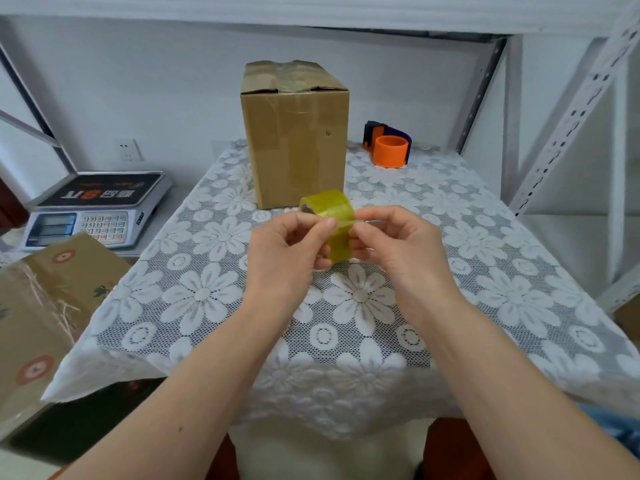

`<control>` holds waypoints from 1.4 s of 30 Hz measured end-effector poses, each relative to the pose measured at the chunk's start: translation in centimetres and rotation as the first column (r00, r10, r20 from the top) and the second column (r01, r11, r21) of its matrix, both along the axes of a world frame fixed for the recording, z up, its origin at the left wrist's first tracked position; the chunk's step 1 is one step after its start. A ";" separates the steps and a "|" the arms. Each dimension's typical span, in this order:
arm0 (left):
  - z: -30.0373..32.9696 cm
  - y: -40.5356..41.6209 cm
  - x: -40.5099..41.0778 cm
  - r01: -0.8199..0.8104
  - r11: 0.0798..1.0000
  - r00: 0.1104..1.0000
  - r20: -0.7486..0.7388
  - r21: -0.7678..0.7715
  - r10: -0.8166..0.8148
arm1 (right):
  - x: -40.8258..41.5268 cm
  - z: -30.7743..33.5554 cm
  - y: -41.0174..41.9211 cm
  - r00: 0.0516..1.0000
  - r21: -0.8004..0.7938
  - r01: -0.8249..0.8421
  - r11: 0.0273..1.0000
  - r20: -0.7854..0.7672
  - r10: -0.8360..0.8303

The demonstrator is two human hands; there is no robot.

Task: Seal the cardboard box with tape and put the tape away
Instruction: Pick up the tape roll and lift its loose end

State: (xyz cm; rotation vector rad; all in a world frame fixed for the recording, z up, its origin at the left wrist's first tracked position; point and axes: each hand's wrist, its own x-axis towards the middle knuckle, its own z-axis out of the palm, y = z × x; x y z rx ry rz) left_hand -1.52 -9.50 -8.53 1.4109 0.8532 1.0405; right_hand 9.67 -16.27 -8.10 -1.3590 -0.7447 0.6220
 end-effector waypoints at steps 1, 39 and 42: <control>0.0 -0.1 0.0 0.002 1.000 1.000 -0.003 -0.004 -0.002 | 0.1 0.0 0.0 1.000 -0.007 0.001 1.000 0.000 -0.001; -0.6 -2.1 0.5 -0.132 0.982 0.990 -0.075 -0.139 0.122 | 1.1 1.0 -0.6 0.995 -0.297 -0.023 0.954 0.089 0.052; -0.3 -2.0 0.4 -0.106 0.983 0.994 -0.051 -0.148 0.099 | 1.1 0.9 -0.6 0.993 -0.300 -0.003 0.954 0.114 0.040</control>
